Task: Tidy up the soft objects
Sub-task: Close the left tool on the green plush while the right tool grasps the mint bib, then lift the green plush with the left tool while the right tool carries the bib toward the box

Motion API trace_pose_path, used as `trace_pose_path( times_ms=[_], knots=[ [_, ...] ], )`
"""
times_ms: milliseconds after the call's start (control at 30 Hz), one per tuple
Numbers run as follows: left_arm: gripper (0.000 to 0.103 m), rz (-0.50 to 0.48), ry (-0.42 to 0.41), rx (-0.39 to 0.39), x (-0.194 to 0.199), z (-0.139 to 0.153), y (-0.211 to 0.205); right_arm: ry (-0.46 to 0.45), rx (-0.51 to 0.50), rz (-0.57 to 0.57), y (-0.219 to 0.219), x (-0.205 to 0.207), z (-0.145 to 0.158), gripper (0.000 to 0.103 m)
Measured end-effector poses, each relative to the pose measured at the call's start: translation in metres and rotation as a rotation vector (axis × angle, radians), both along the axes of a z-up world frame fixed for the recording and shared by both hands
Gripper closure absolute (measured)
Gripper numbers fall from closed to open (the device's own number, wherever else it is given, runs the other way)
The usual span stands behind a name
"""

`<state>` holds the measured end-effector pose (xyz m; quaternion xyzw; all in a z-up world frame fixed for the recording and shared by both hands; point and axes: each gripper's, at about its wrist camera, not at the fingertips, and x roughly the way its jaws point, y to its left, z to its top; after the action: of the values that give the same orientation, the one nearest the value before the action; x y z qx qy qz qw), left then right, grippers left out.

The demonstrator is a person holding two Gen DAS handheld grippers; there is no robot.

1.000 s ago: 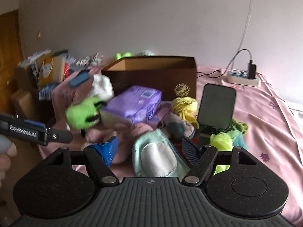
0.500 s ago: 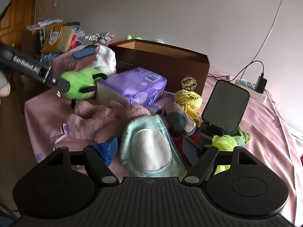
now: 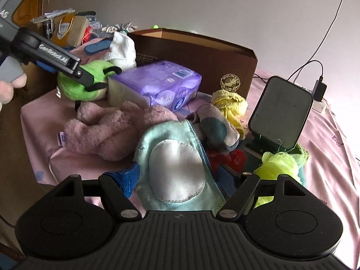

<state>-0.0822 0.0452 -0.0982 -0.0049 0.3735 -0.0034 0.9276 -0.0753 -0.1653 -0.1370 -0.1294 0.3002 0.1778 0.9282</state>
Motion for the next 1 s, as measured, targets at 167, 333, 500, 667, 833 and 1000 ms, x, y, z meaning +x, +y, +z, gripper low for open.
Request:
trace_pose_path(
  times_ms=[167, 333, 500, 667, 833, 1000],
  knots=[
    [0.007, -0.009, 0.018, 0.05, 0.016, -0.01, -0.003, 0.0, -0.001, -0.011, -0.002, 0.004, -0.004, 0.047],
    [0.013, -0.004, 0.013, 0.054, 0.02, -0.015, -0.001, 0.016, 0.055, -0.016, -0.013, 0.003, -0.003, 0.08],
    [0.045, -0.005, 0.033, 0.01, 0.024, -0.017, 0.003, 0.054, 0.157, -0.023, -0.027, 0.005, -0.002, 0.1],
    [0.05, -0.004, 0.005, 0.004, 0.017, -0.011, 0.001, 0.033, 0.191, -0.044, -0.034, -0.004, 0.003, 0.103],
    [0.051, -0.025, -0.05, -0.005, -0.002, 0.005, -0.003, -0.026, 0.304, -0.071, -0.05, -0.014, 0.021, 0.103],
    [0.051, -0.055, -0.119, -0.043, -0.019, 0.028, -0.003, -0.036, 0.476, -0.112, -0.068, -0.01, 0.031, 0.103]
  ],
)
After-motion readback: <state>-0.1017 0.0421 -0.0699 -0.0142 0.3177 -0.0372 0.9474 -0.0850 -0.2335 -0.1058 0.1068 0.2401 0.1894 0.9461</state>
